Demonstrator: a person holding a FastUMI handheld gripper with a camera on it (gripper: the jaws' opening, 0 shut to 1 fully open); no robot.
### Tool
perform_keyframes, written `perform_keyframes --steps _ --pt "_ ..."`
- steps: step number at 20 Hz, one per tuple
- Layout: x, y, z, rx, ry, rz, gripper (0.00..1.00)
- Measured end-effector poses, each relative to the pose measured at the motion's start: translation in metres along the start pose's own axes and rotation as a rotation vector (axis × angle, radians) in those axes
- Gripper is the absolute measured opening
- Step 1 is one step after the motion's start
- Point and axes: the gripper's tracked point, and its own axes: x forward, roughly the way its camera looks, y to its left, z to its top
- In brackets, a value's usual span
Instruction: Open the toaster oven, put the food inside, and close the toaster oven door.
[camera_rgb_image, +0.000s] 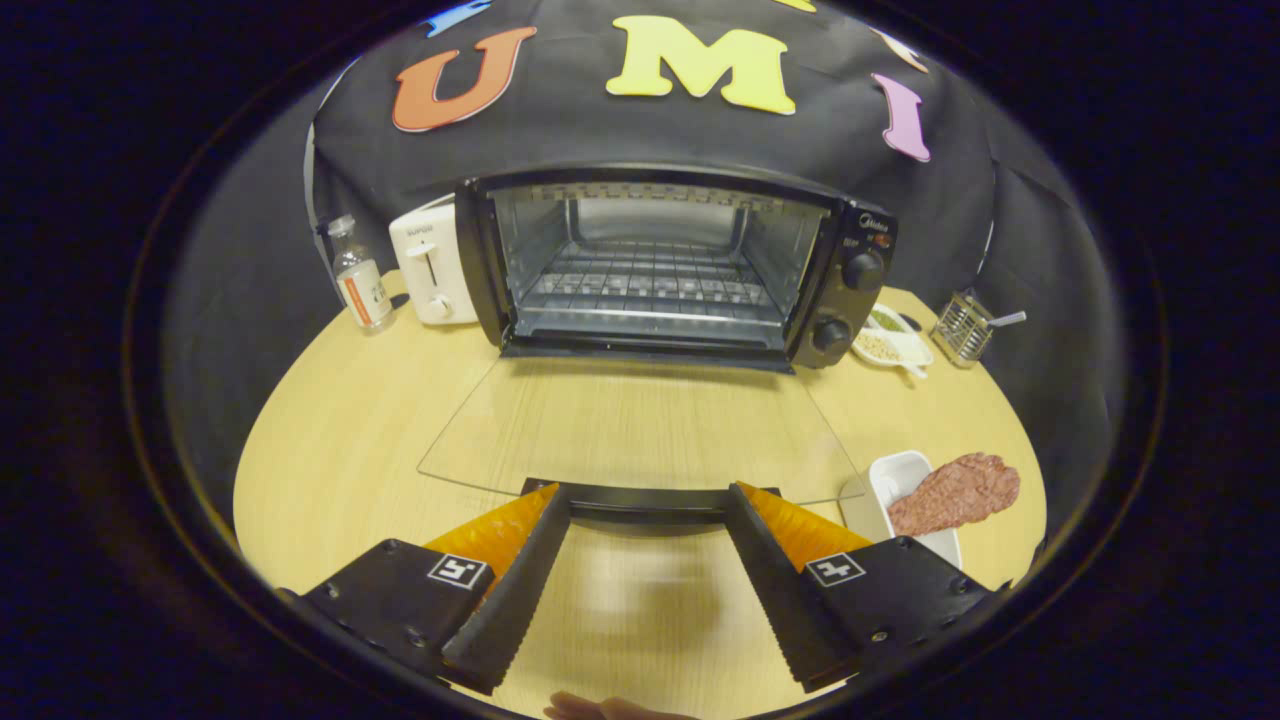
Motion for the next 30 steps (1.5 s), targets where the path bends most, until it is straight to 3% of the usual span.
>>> perform_keyframes --steps 5,9,18,27,30 --pt "0.001 0.0 -0.001 0.004 0.011 0.014 1.0" --pt "-0.024 -0.006 0.01 -0.023 -0.033 0.097 1.0" --pt "-0.086 -0.123 0.049 -0.027 -0.183 0.063 1.0" --pt "-0.104 -0.255 0.051 0.092 -0.184 0.025 1.0" --pt "-0.091 -0.276 0.034 0.151 -0.115 0.076 0.99"
